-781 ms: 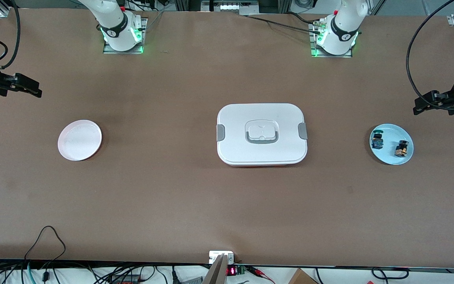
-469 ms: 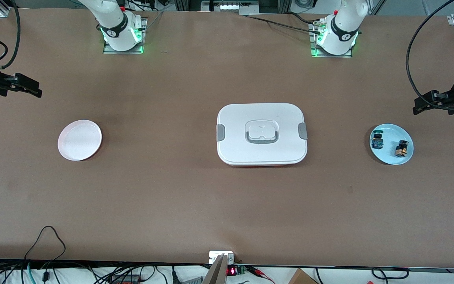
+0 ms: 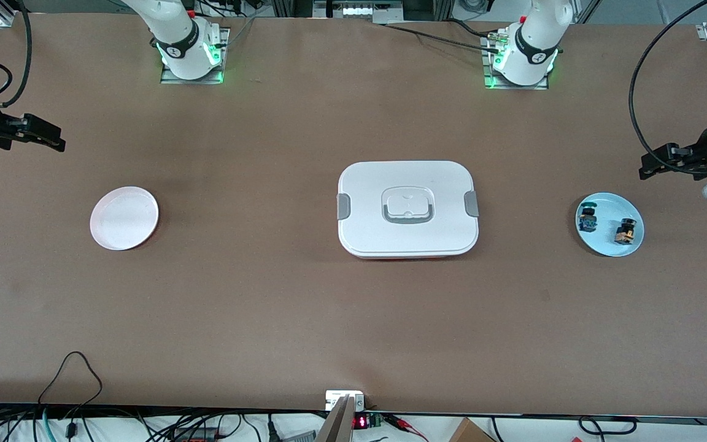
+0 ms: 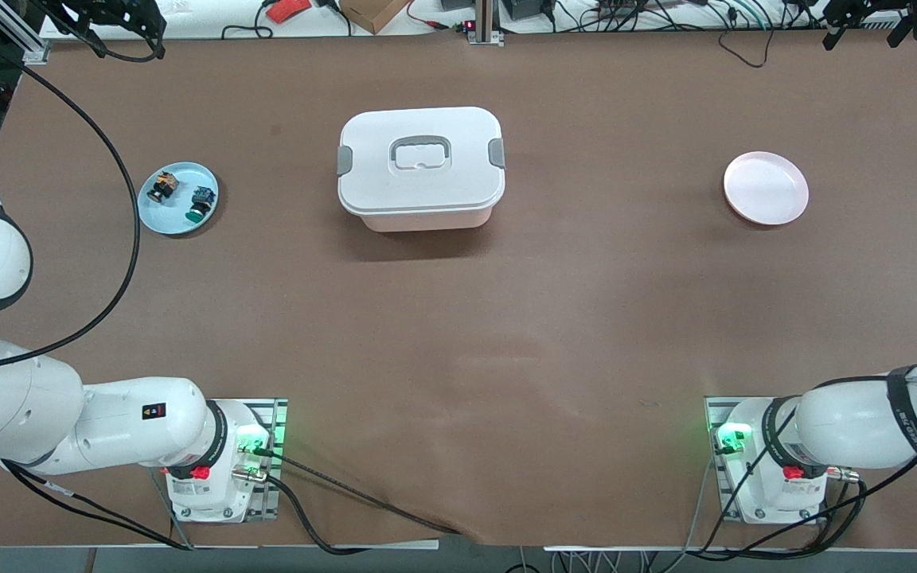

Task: Transfer orange switch to right arm and place

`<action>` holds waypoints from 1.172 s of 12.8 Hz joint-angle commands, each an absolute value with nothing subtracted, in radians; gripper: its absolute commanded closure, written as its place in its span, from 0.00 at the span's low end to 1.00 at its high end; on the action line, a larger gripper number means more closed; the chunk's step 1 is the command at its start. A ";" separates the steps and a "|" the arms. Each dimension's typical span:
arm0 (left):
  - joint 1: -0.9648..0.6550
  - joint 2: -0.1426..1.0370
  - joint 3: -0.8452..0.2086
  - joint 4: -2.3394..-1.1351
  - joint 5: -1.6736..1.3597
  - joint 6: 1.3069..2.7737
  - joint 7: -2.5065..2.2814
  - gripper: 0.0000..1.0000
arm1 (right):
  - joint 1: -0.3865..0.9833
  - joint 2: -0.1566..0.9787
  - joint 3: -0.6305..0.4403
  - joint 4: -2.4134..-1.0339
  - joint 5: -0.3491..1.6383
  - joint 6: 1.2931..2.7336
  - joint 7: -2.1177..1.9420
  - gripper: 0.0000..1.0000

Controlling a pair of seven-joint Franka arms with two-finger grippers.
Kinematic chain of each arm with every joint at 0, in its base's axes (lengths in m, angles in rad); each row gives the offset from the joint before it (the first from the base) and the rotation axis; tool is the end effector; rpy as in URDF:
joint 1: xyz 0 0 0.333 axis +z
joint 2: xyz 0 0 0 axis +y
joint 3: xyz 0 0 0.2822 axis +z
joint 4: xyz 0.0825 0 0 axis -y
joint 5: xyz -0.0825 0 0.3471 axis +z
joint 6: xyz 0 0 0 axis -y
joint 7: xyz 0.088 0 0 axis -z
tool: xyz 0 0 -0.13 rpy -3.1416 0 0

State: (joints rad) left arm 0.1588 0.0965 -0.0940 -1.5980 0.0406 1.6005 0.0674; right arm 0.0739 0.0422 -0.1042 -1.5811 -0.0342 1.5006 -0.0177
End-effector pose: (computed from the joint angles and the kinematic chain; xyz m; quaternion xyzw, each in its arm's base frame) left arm 0.5377 0.0419 0.5076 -0.9988 0.0028 0.0477 0.0126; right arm 0.5163 -0.0194 0.5361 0.9979 -0.0065 -0.0616 0.0178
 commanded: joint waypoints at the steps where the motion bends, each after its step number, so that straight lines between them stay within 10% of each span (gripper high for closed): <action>1: 0.178 0.127 -0.092 -1.580 0.054 1.554 0.138 0.00 | 0.077 0.044 -0.109 -1.568 -0.018 1.483 -0.017 0.00; 9: 0.265 0.190 -0.089 -1.692 0.095 1.584 0.965 0.00 | 0.078 0.044 -0.107 -1.568 -0.018 1.485 -0.018 0.00; 15: 0.353 0.204 -0.092 -1.949 0.094 1.926 1.432 0.00 | 0.078 0.041 -0.107 -1.568 -0.018 1.485 -0.008 0.00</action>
State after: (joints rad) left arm 0.3399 0.2208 -0.0851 -1.8712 0.0801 1.8148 1.2784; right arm 0.0747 0.0432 -0.1042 -1.5811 -0.0342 1.5003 -0.0177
